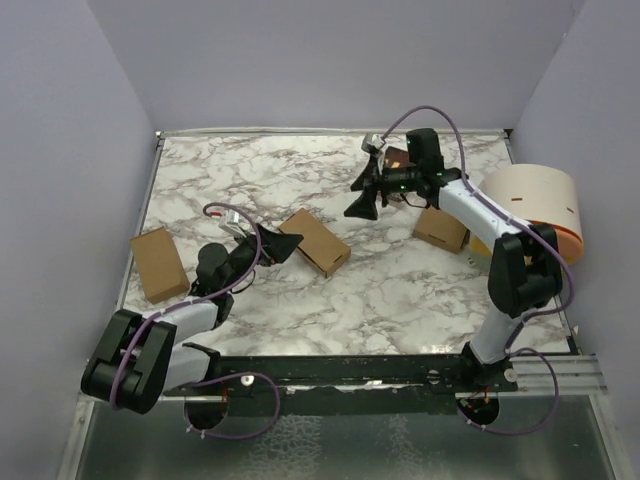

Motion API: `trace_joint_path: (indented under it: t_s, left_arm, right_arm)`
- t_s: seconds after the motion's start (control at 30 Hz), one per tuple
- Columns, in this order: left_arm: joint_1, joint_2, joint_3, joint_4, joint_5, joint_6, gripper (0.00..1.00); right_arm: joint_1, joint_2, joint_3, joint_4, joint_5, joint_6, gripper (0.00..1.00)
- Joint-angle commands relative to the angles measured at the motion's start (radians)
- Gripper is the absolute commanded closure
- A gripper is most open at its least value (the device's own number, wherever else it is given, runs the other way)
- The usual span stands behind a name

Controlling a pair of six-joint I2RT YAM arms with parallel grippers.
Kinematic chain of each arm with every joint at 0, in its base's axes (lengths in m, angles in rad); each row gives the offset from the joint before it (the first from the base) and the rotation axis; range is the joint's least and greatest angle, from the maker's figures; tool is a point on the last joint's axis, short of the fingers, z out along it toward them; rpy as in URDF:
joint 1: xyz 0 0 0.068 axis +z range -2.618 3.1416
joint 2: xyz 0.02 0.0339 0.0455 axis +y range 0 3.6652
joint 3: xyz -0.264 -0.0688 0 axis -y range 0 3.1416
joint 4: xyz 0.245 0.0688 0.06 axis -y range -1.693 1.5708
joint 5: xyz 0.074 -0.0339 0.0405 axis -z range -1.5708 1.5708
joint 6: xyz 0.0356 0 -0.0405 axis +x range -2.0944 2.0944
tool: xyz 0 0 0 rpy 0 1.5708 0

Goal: Fold the paper box

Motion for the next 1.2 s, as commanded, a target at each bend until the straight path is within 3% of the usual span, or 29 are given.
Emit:
trace_joint_path:
  t_s: [0.0, 0.13, 0.3, 0.43, 0.73, 1.17]
  left_arm:
    - [0.024, -0.013, -0.062, 0.149, -0.036, -0.02, 0.04]
    - [0.041, -0.043, -0.141, 0.175, -0.12, -0.031, 0.01]
    - [0.053, -0.027, -0.148, 0.134, -0.073, -0.016, 0.01]
    - [0.057, 0.022, -0.146, 0.156, -0.063, -0.027, 0.01]
    - [0.058, 0.126, -0.128, 0.196, -0.033, -0.062, 0.01]
    - [0.058, 0.227, -0.143, 0.252, -0.024, -0.124, 0.01]
  right_arm:
    - [0.004, -0.089, -0.036, 0.197, 0.037, 0.009, 0.0]
    - [0.004, 0.066, 0.044, 0.029, -0.147, 0.042, 0.0]
    - [0.004, 0.122, -0.034, 0.138, -0.069, 0.182, 0.04]
    - [0.007, 0.216, 0.034, 0.056, -0.032, 0.2, 0.12]
    - [0.015, 0.335, 0.06, 0.032, -0.082, 0.257, 0.29]
    - [0.02, 0.387, 0.077, 0.014, -0.099, 0.295, 0.43]
